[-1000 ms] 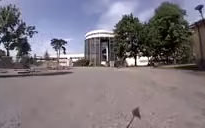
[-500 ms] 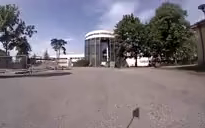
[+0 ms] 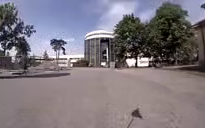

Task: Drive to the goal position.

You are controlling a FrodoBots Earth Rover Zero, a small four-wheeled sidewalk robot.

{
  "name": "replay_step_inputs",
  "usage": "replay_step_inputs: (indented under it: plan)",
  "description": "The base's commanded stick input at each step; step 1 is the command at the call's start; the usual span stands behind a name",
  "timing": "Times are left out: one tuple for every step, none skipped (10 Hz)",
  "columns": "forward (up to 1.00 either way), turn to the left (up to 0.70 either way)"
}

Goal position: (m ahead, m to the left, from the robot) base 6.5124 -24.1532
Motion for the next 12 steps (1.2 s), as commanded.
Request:
replay_step_inputs:
  plan:
    - [0.7, -0.19]
    - [0.7, -0.35]
    - [0.7, -0.24]
    - [0.7, 0.0]
    - [0.7, 0.0]
    - [0.7, 0.0]
    - [0.7, 0.0]
    - [0.7, 0.0]
    - [0.7, 0.0]
    - [0.7, -0.23]
    - [0.7, -0.33]
    - [0.7, -0.3]
